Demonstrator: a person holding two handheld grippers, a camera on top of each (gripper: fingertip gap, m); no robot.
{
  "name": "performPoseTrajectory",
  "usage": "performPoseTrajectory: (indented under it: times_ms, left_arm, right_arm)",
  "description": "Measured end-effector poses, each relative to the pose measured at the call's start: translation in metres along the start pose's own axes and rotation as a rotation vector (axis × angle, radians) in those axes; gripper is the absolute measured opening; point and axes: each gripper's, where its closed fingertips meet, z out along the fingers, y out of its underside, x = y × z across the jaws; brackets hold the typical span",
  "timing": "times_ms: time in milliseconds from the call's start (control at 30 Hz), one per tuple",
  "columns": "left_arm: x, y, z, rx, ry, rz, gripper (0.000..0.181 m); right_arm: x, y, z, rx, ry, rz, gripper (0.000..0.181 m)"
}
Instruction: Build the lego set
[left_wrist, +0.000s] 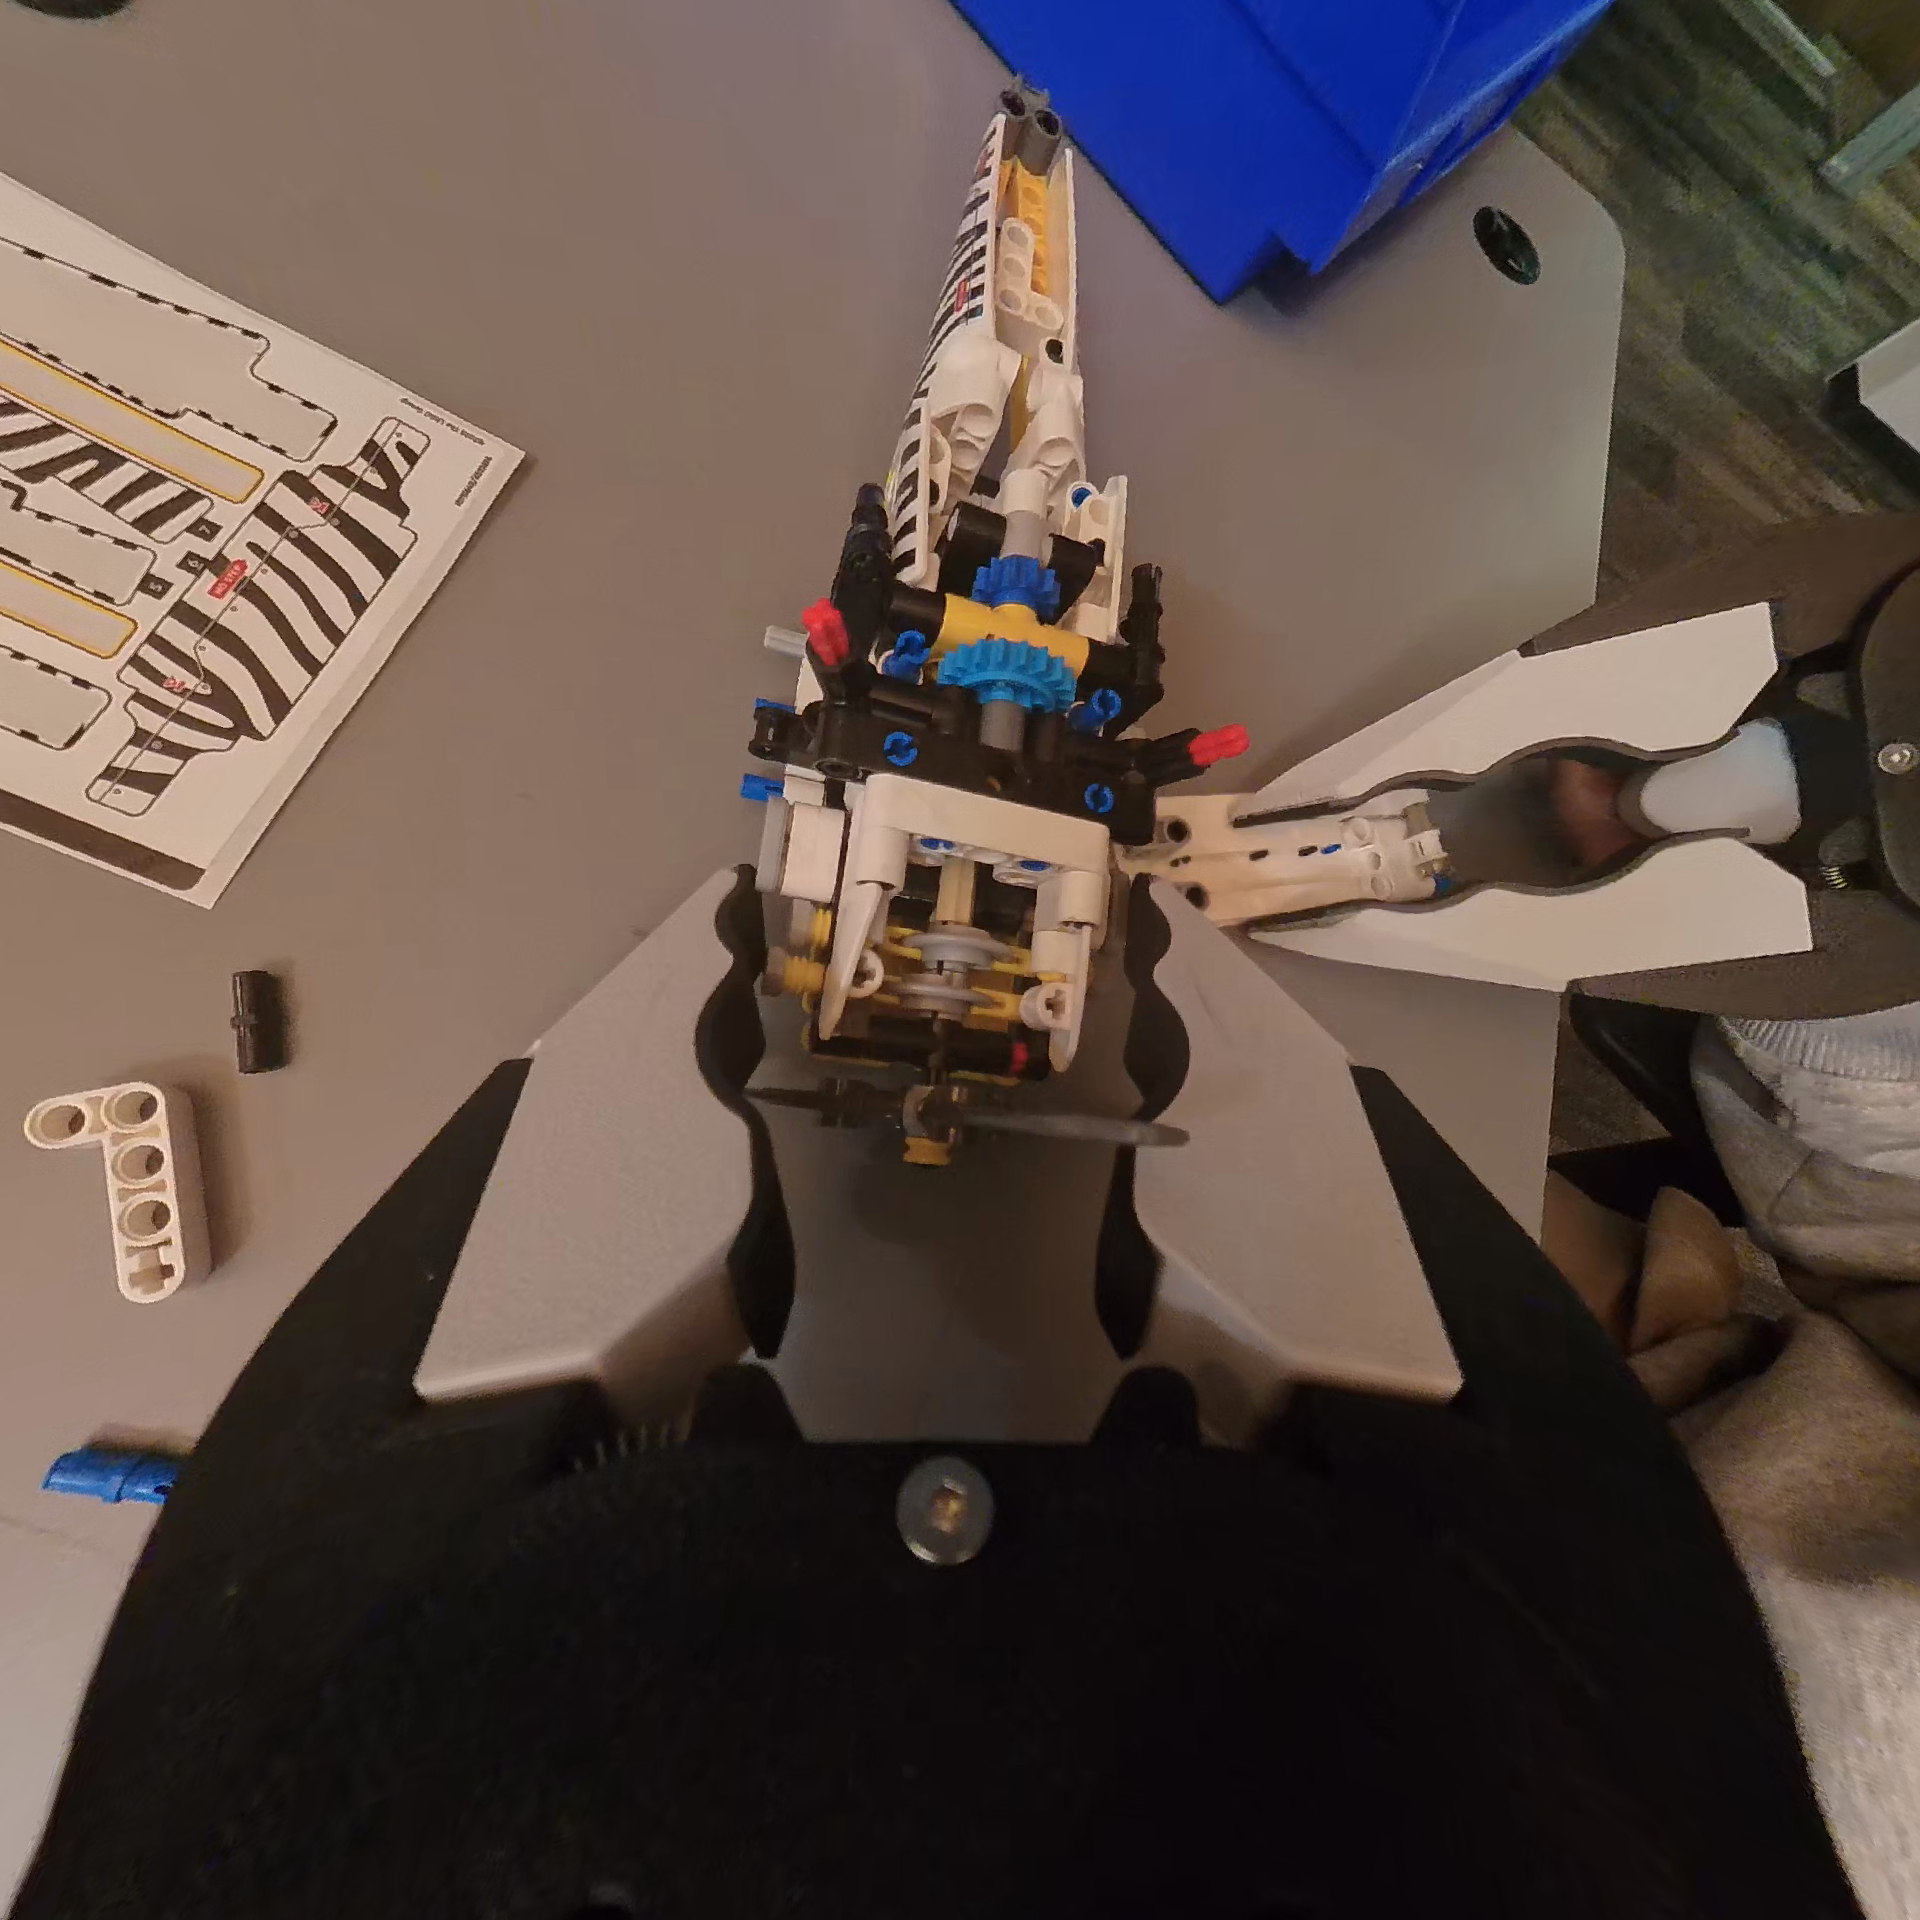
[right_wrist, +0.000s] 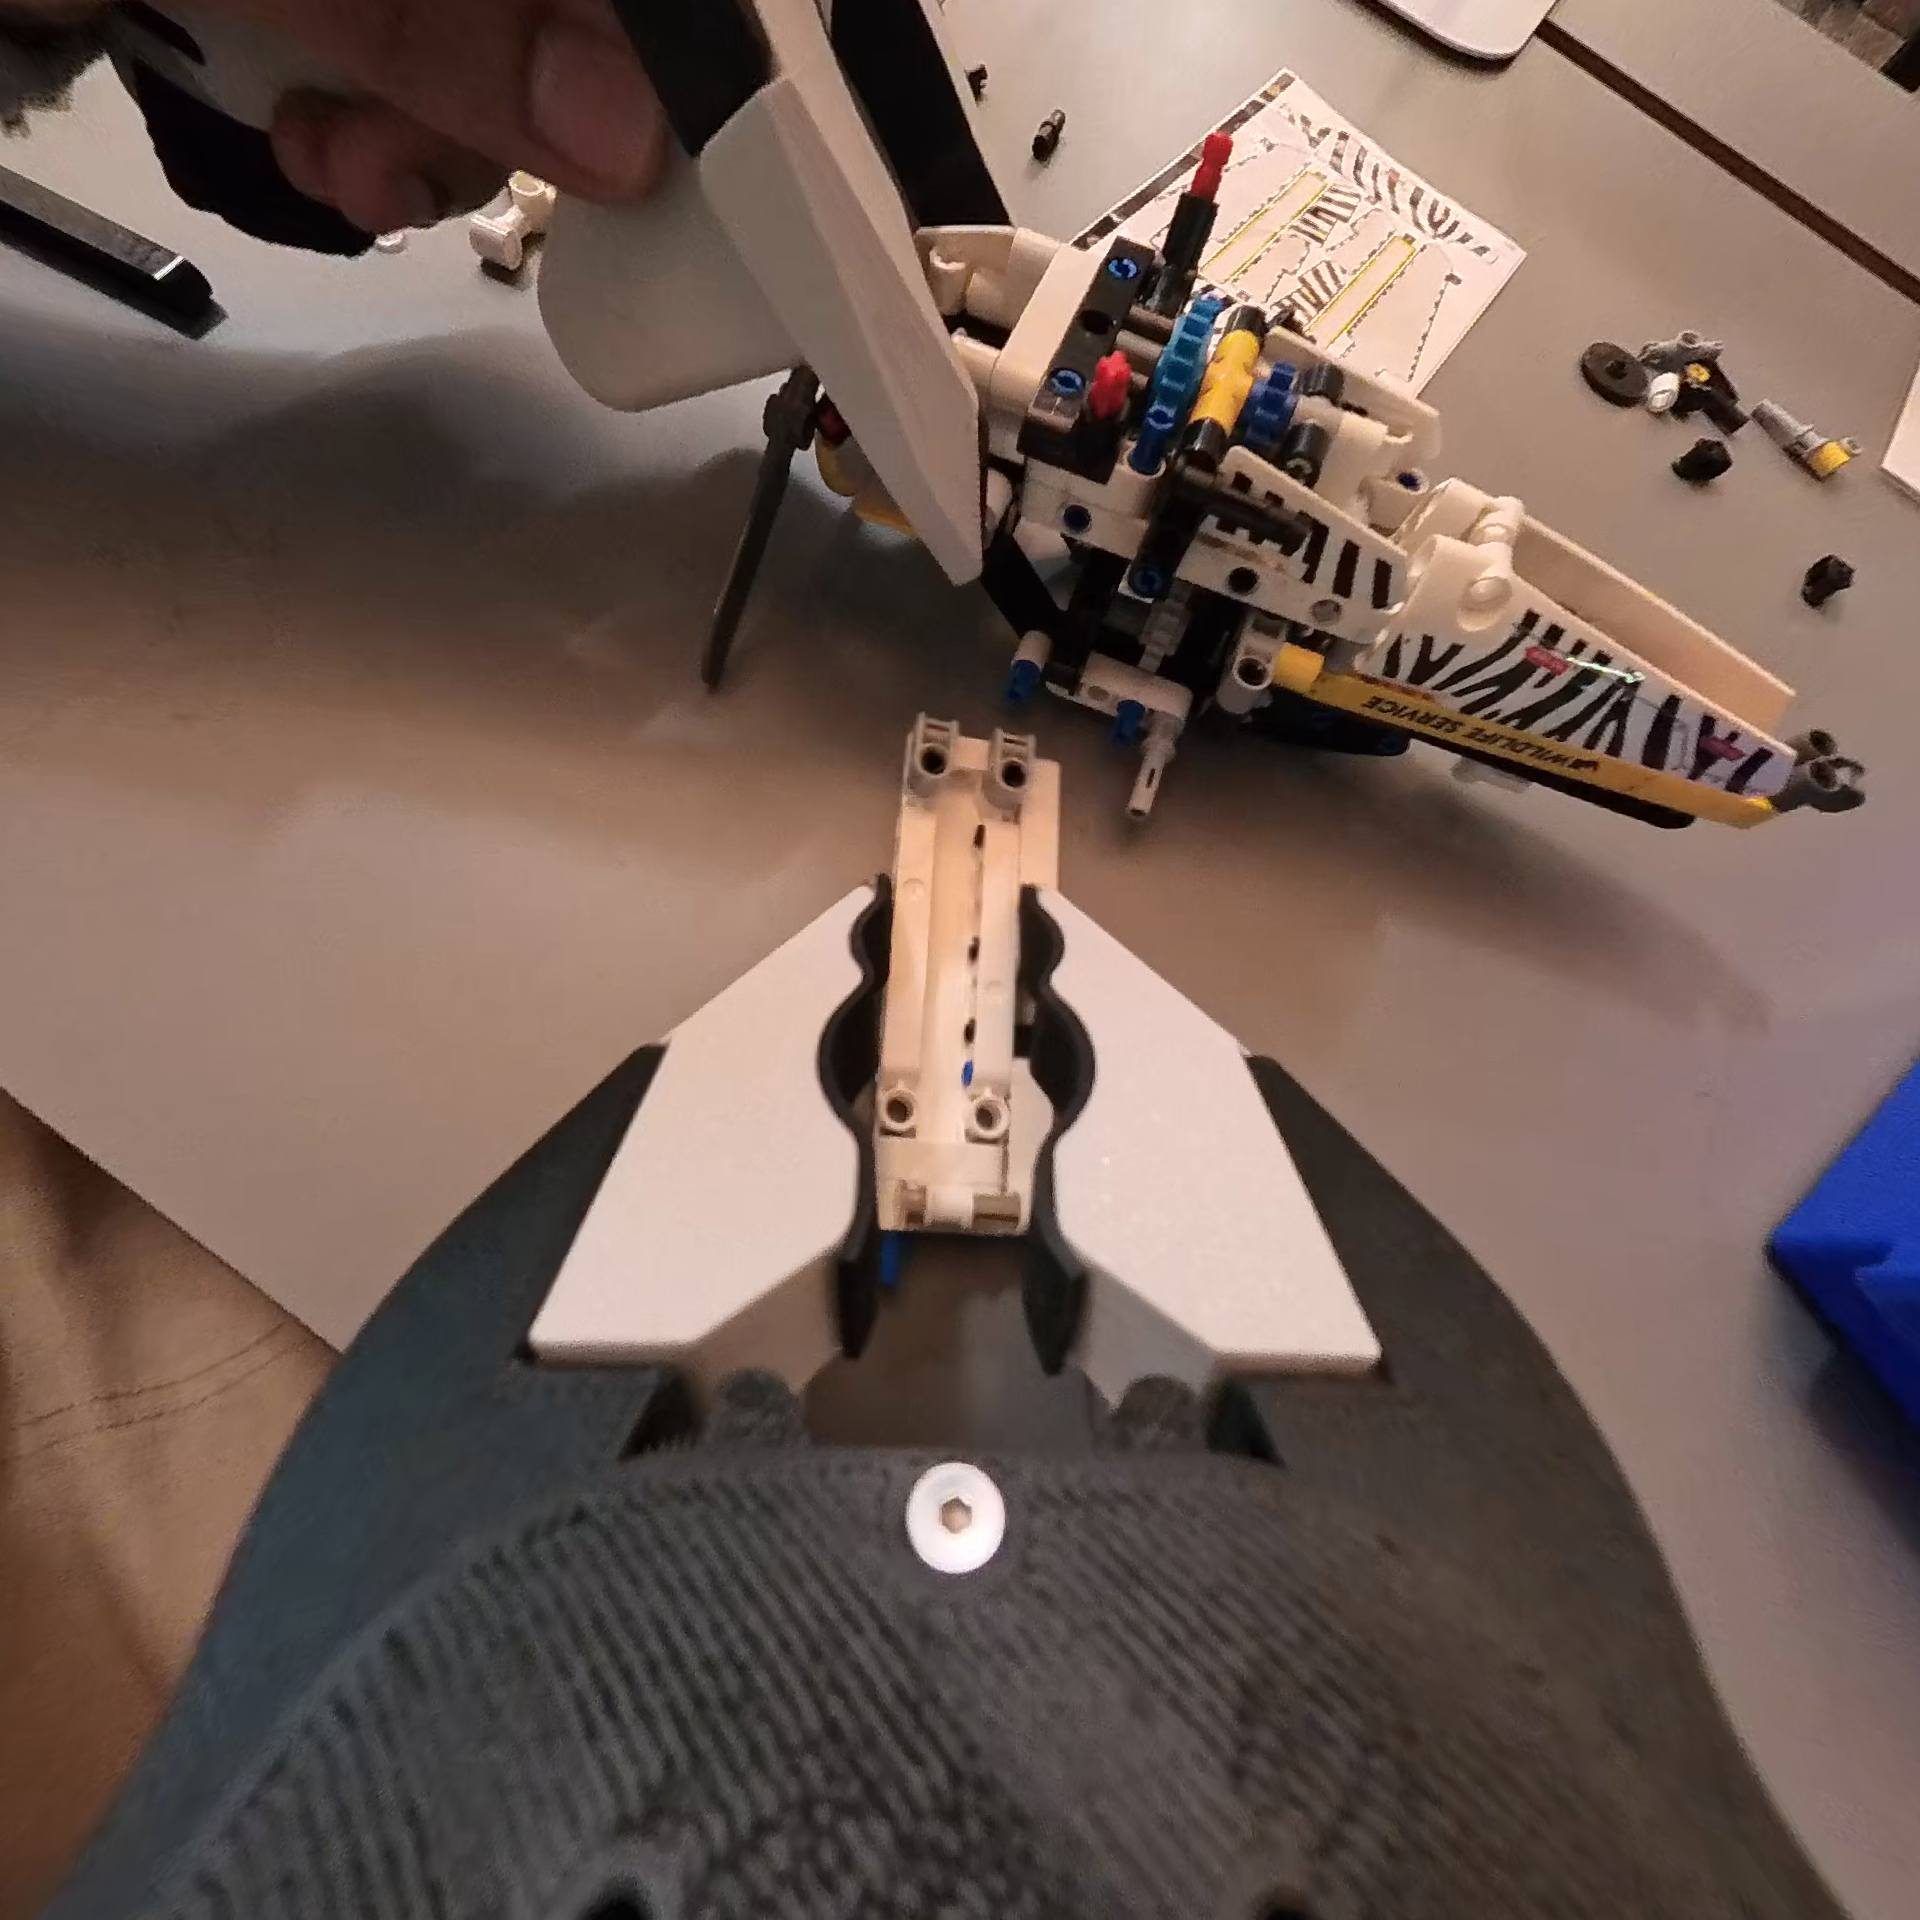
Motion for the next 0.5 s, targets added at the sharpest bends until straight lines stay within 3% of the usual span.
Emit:
performPoseTrajectory:
  times_ms: [300,400,500]
  left_arm:
    - [0.0004,0.0003,0.0007,0.001,0.013,-0.012,0.069]
    - [0.0005,0.0005,0.0008,0.001,0.015,-0.015,0.069]
    - [0.0006,0.0005,0.0009,0.001,0.016,-0.017,0.069]
  right_arm:
    - [0.0040,-0.0011,-0.0007,0.005,0.014,0.022,0.017]
    - [0.0058,0.0003,0.0011,-0.011,0.036,0.009,0.034]
    - [0.0059,0.0003,0.0019,-0.014,0.047,0.009,0.037]
